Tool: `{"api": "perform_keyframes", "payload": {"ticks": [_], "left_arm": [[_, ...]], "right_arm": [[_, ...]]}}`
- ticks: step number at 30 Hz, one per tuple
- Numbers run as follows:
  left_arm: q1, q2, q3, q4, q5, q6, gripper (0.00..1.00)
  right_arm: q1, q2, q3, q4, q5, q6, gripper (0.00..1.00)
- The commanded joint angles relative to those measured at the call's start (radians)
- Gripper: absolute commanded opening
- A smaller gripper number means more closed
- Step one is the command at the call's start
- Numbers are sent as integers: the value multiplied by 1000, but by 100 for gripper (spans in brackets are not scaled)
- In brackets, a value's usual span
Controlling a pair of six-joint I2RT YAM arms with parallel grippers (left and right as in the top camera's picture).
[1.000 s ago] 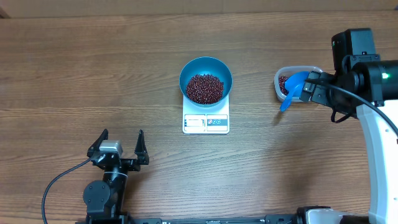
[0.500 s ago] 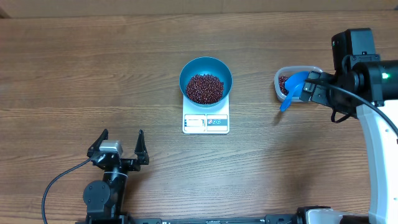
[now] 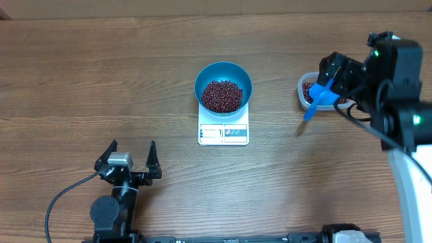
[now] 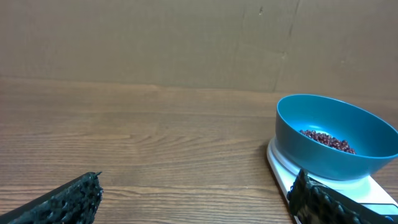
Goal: Scoop item into bowl and weigh 150g on scale
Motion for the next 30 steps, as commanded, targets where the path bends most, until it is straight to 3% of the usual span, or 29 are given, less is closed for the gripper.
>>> {"api": "perform_keyframes", "payload": {"ticks": [1, 6, 14, 17, 23, 30], "left_arm": [[5, -11, -4, -3, -7, 12, 100], [5, -11, -4, -3, -7, 12, 100], [5, -11, -4, -3, -7, 12, 100], [5, -11, -4, -3, -7, 12, 99], [5, -10, -4, -3, -7, 12, 100], [5, -10, -4, -3, -7, 12, 100]], "right_arm": [[-1, -129, -177, 189, -73, -5, 100], [-1, -329, -505, 560, -83, -5, 100], [-1, -643, -1115, 1288, -79, -16, 100], [-1, -711, -1249, 1399, -74, -17, 100], [-1, -856, -1413, 1416, -49, -81, 100], [-3, -1003, -1411, 1139, -17, -220, 100]]}}
